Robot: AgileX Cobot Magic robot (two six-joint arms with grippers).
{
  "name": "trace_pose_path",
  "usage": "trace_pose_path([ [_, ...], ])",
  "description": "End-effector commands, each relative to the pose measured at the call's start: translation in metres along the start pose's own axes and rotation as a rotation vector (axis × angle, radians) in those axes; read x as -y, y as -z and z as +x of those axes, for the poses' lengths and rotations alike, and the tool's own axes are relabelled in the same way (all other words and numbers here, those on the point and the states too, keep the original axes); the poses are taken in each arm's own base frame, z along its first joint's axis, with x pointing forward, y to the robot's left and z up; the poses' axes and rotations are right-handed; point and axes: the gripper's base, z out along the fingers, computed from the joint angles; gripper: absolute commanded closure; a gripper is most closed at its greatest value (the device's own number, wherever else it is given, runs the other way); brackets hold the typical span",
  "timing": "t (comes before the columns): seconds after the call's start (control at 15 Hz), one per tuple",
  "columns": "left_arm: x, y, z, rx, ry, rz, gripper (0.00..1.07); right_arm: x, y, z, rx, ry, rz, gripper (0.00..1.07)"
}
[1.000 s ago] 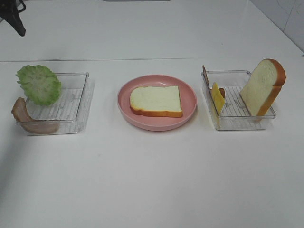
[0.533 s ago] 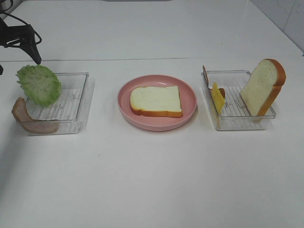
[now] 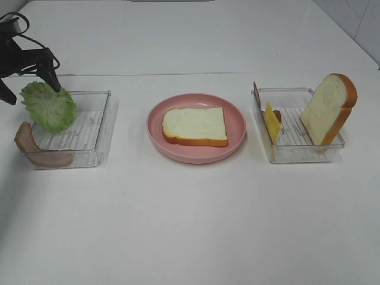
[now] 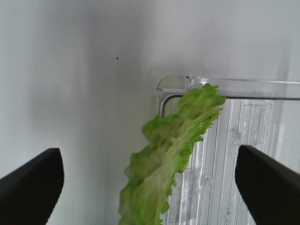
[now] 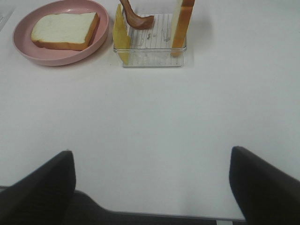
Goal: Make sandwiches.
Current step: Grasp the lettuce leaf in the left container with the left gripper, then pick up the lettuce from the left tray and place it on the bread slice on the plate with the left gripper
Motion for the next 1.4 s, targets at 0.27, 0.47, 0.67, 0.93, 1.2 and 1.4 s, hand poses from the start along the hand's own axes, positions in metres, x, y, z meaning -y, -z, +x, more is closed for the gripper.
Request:
trace_pose_path([
  [0.27, -0.001, -0.003, 0.000, -0.008, 0.028, 0.002, 0.42, -0.001, 0.002, 0.002, 0.027, 0.004, 0.001, 0.20],
  [0.47, -0.002, -0.003, -0.001, 0.001, 0.023, -0.008, 0.86, -0.001, 0.002, 0.002, 0.027, 0.004, 0.001, 0.20],
  [0.67, -0.002, -0.004, -0.001, 0.005, 0.026, -0.008, 1.02, -0.001, 0.002, 0.002, 0.027, 0.004, 0.001, 0.20],
  [0.93, -0.001, -0.004, -0.002, 0.022, 0.078, -0.006, 1.07, -0.001, 0.002, 0.002, 0.027, 0.004, 0.001, 0.20],
  [1.2, 0.010, 0.031, -0.007, 0.086, 0.093, 0.016, 1.07, -0.001, 0.002, 0.002, 0.027, 0.004, 0.001, 0.20],
  [1.4, 0.030, 0.056, -0.007, 0.084, 0.078, 0.040, 1.07, -0.001, 0.002, 0.002, 0.027, 0.004, 0.001, 0.20],
])
